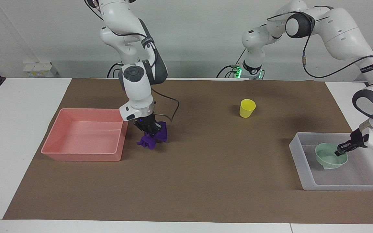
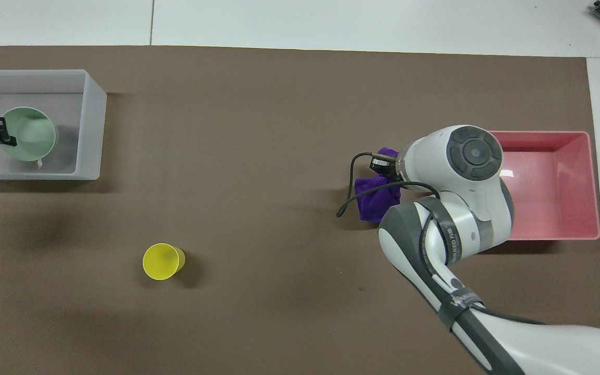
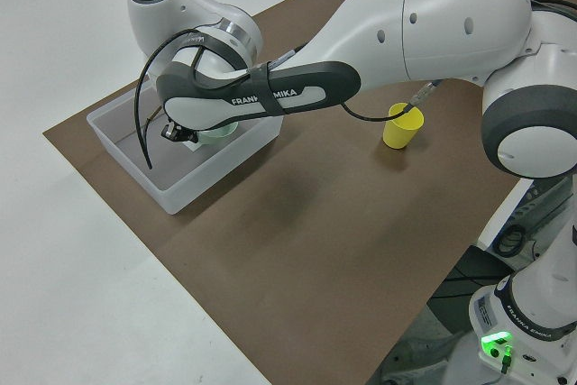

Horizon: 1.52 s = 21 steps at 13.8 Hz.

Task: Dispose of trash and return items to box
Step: 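Release the bowl in the box while the right gripper carries the cloth, then grasp the yellow cup with the left gripper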

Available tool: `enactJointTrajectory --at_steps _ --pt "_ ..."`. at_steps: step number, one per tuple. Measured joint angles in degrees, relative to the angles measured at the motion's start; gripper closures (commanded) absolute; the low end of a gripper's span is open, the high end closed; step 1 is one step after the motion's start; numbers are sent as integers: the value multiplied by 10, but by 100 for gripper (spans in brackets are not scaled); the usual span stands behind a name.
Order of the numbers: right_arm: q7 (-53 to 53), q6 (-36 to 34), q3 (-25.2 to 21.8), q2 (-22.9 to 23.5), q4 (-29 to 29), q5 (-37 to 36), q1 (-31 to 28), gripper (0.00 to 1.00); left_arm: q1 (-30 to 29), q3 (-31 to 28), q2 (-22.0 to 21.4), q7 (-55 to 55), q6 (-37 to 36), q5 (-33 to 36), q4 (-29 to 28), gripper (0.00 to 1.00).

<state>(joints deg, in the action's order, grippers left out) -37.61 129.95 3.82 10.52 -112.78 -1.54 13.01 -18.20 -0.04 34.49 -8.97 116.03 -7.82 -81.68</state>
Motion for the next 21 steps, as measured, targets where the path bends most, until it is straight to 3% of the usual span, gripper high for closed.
enactJointTrajectory --at_steps 1,2,6,9,14,18,21 --pt "0 -24 0 -20 1 0 -8 100 0 1 2 0 0 0 0 21" --pt "0 -46 0 -41 1 0 -16 100 0 2 3 -1 0 0 0 0" --pt "25 -90 0 -105 0 -1 -71 100 2 9 -3 -1 1 0 11 0" --pt "84 -92 -1 -121 -1 -1 -123 100 28 17 -50 -2 -10 0 20 0" --pt "122 -90 -1 -116 -16 0 -172 100 102 16 -176 40 -221 0 1 0" --pt "135 -58 -2 -84 -33 0 -188 100 153 18 -303 39 -253 0 -175 0" --pt "139 -56 -1 -72 -38 0 -192 100 221 20 -370 45 -194 -1 -330 0"
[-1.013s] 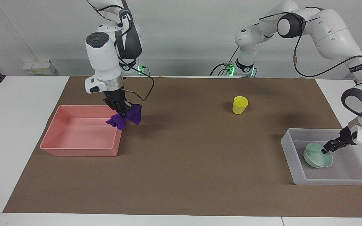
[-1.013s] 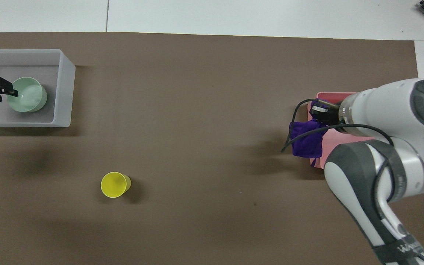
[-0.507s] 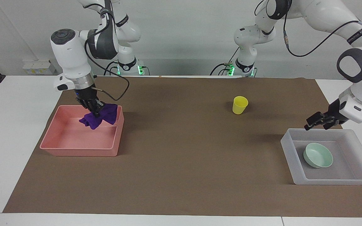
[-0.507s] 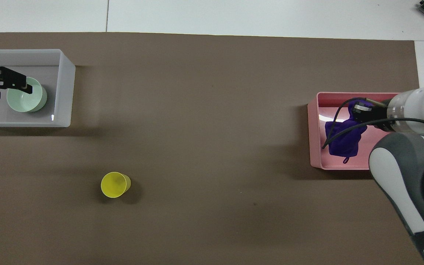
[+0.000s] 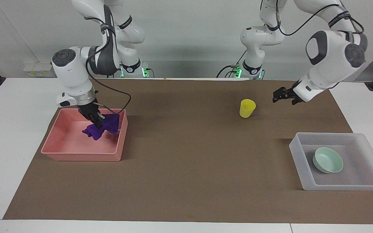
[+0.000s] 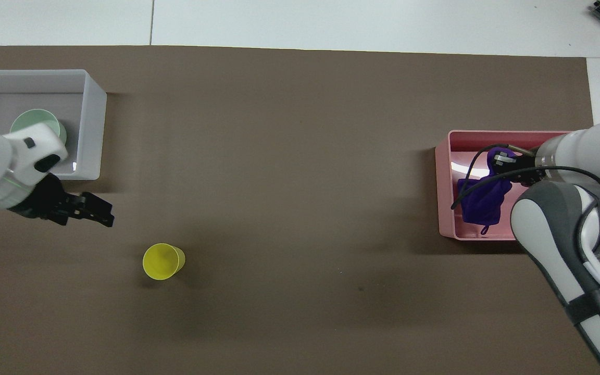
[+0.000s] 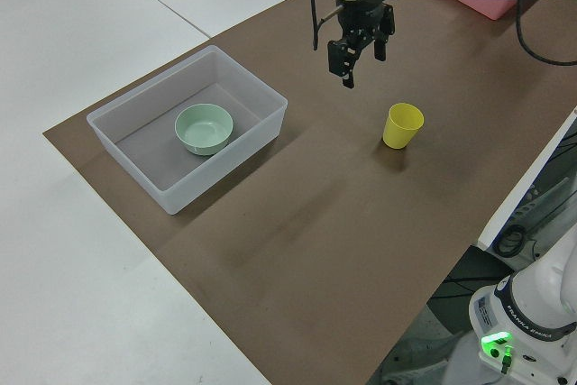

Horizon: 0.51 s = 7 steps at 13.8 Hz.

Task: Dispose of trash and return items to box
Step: 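Grasp the yellow cup with the left gripper, then carry the yellow cup into the clear box with the left gripper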

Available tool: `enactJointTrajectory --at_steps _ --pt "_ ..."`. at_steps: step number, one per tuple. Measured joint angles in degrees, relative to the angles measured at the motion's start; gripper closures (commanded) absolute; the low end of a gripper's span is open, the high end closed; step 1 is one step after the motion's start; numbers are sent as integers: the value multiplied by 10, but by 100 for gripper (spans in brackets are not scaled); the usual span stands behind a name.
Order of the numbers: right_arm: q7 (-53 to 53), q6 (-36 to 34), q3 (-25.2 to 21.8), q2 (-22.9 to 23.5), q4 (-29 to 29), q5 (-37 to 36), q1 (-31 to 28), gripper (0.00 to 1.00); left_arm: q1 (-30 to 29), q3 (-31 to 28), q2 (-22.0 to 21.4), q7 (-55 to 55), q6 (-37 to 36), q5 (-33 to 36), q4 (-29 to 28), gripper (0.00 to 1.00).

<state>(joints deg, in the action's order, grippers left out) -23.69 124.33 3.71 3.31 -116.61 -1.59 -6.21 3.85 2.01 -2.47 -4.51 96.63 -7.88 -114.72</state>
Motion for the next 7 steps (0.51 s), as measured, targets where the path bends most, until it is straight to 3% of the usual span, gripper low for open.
enactJointTrajectory --at_steps 1,2,3,4,5,7 --pt "14 0 0 0 -4 0 -7 100 17 1 -15 2 36 0 -47 0" --pt "35 0 0 1 -8 0 -17 84 29 1 -29 2 83 0 -96 0" --pt "54 0 -1 1 -10 0 -25 29 38 1 -42 2 136 0 -145 0" --pt "66 0 -1 1 -10 0 -29 0 45 1 -52 2 178 0 -188 39" --pt "74 0 -1 1 -11 0 -30 0 52 1 -60 2 205 0 -221 71" --pt "79 1 3 0 -7 0 -28 0 58 1 -62 2 225 0 -255 100"
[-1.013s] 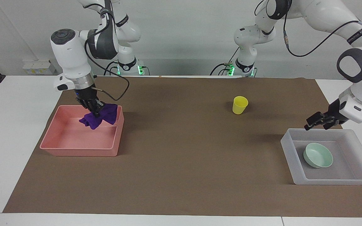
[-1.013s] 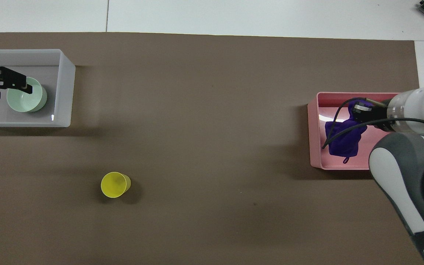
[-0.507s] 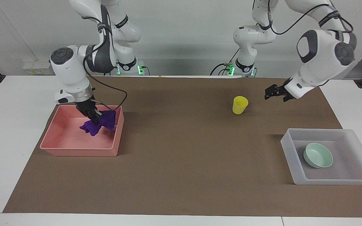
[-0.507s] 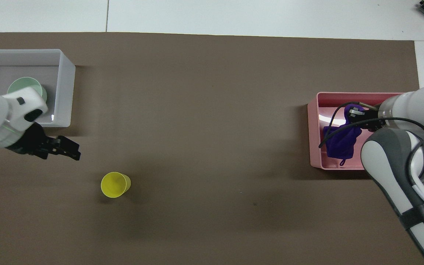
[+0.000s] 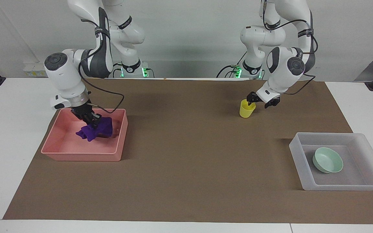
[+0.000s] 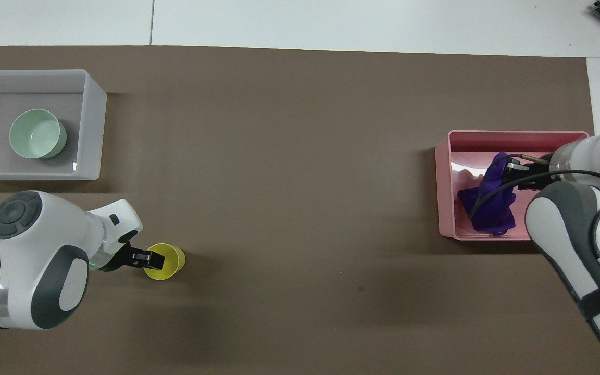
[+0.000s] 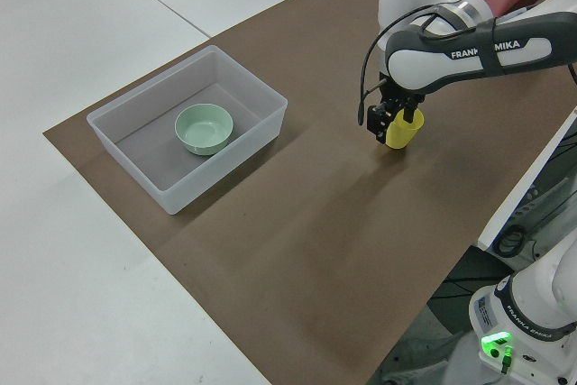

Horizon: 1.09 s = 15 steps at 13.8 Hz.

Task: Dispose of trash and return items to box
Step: 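Carry the yellow cup into the clear box with the left gripper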

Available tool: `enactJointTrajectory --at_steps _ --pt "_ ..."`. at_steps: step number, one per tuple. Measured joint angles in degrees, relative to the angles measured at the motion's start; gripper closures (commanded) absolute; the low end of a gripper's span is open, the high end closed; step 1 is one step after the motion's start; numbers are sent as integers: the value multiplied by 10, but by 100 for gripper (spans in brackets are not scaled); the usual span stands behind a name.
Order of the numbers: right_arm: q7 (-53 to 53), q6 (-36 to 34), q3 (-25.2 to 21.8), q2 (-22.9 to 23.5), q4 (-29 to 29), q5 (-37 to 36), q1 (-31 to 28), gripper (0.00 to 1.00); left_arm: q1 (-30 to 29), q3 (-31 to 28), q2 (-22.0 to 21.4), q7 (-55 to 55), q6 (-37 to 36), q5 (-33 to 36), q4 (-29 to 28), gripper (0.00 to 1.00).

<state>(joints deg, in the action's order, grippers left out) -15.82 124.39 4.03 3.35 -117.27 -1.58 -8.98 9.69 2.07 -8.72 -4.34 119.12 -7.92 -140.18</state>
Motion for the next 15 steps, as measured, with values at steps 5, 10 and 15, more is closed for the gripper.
enactJointTrajectory --at_steps 5,10,15 --pt "0 -87 8 -13 65 0 28 0 5 -1 15 0 22 0 -6 100" --pt "0 -214 10 -34 144 0 81 0 4 -7 14 0 -7 -2 48 100" --pt "8 -281 6 -35 209 0 78 0 -72 -19 29 -3 -188 -1 280 100"
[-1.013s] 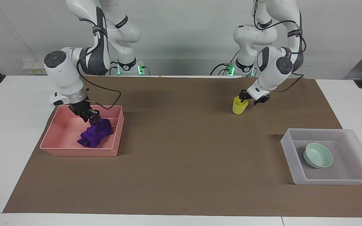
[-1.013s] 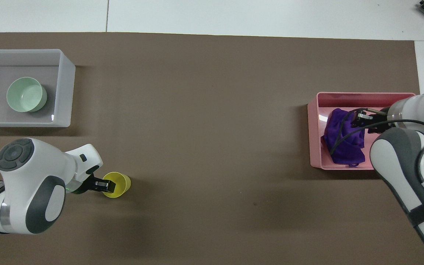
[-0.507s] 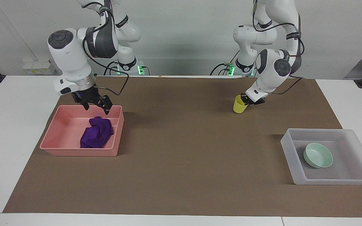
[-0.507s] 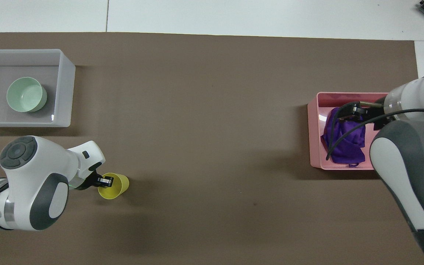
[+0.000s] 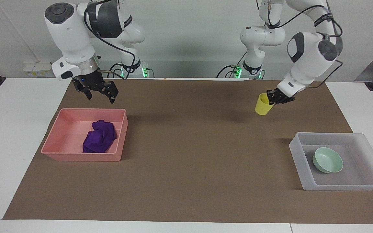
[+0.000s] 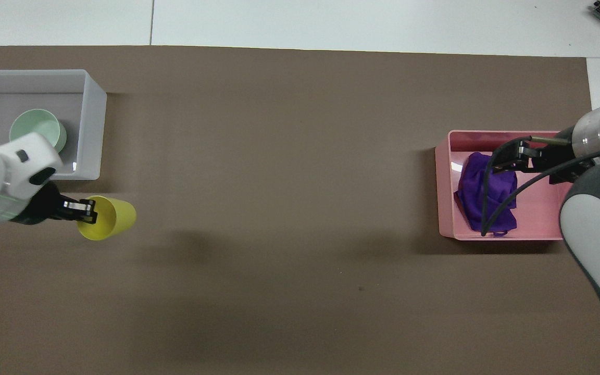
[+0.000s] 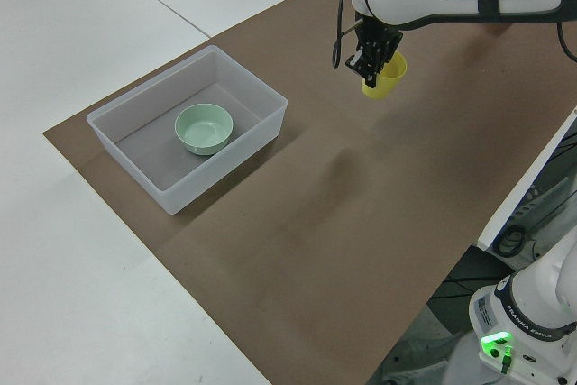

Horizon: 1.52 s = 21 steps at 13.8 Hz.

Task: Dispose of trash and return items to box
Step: 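Carry the yellow cup into the clear box with the left gripper, then lower the cup into the green bowl and open the left gripper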

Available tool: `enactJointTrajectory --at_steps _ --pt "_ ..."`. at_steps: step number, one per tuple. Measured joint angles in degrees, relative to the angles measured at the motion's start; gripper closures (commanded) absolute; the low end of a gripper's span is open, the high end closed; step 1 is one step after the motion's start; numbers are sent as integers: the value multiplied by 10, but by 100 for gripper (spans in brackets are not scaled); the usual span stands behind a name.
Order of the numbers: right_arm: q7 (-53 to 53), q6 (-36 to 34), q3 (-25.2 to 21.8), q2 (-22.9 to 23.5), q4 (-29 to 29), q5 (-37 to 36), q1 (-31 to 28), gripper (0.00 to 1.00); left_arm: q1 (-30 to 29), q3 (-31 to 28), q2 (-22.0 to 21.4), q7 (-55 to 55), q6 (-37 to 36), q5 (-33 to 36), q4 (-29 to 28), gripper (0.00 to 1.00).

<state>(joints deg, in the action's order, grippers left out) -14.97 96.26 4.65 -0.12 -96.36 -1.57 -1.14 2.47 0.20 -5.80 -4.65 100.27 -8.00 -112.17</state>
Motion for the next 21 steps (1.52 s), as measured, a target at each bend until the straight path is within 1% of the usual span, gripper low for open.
enactJointTrajectory --at_steps 2,4,6,7,10,13,15,18,19,20,21 --pt "6 -5 0 1 9 0 -1 0 -45 -2 41 -8 -33 2 102 100" --pt "7 -7 0 3 10 0 0 0 -96 -3 103 -41 -36 2 193 100" --pt "7 -11 0 4 10 0 0 0 -132 -4 174 -74 -14 2 263 100" --pt "7 -12 0 4 10 0 0 0 -139 -4 204 -81 13 11 281 100" --pt "7 -12 1 4 10 0 0 0 -139 1 284 -81 96 62 295 100" --pt "7 -11 1 4 11 0 0 0 -142 0 353 -81 163 69 298 100" --pt "7 -11 1 4 11 0 0 0 -145 -1 378 -81 192 69 302 100" --pt "7 -11 1 4 11 0 0 0 -147 -1 382 -81 196 69 311 100" --pt "7 -11 1 4 11 0 0 0 -148 -1 382 -81 196 69 312 56" --pt "7 -11 1 4 11 0 0 0 -148 -1 382 -81 195 69 313 16" --pt "7 -11 0 4 11 0 -1 0 -149 -2 382 -81 195 70 313 0"
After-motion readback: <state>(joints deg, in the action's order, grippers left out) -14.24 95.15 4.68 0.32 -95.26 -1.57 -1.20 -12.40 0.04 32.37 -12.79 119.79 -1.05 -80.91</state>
